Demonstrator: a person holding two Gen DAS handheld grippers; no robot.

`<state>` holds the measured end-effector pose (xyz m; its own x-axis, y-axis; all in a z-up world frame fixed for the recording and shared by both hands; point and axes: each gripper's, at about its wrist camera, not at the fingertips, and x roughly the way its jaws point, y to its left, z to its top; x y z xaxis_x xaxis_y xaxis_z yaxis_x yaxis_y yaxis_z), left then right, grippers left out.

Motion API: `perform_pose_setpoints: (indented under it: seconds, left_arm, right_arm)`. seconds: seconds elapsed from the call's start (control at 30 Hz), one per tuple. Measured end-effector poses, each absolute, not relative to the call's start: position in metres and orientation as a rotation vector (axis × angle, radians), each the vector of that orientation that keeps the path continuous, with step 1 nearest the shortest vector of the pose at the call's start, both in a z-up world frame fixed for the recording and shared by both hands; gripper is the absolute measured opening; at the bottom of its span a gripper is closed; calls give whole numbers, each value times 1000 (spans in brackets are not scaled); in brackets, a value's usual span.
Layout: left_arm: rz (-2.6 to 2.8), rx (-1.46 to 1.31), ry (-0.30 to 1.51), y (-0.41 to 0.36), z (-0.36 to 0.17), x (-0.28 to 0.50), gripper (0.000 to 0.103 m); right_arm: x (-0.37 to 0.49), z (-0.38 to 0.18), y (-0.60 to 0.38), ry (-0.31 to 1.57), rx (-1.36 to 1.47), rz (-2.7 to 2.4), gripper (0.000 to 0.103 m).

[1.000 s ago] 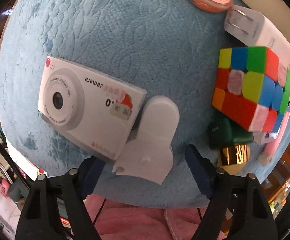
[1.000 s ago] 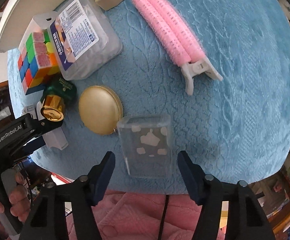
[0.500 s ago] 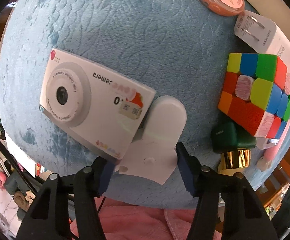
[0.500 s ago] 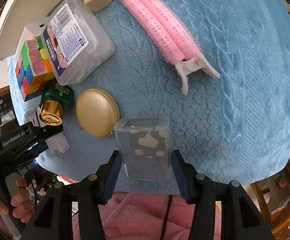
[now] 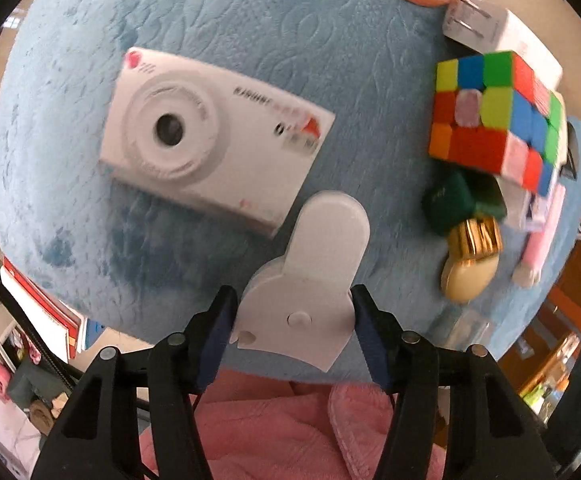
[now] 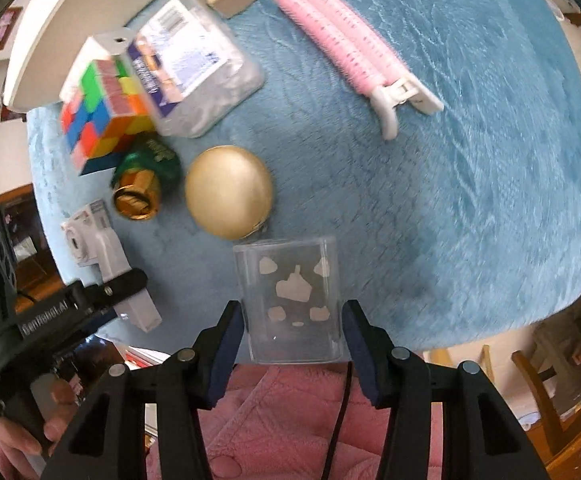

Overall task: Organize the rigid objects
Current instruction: 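Lift both held items and carry them over the white bin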

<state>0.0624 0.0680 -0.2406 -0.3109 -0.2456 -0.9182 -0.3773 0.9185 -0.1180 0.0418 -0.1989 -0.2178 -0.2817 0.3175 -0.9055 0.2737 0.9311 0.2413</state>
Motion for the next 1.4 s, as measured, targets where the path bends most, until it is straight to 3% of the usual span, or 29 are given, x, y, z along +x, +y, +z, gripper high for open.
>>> perform_pose_setpoints:
  seconds: [0.5,0.67,0.9,1.4]
  left_arm:
    - [1,-362,1767,167,-136,8,62]
    - [-54,-346,1701,194,-125,23,62]
    - [-91,-330,1575,179,-108,15,62]
    - [-145,-260,1327,174,-54,73,62]
  right_arm:
    - [6,-158,-143,1686,495,35,51]
    - [-7,-135,-119,1599,510,39,51]
    - [-10,-102,-91,1444,484,51,51]
    - [6,-34,-85,1148,396,131,51]
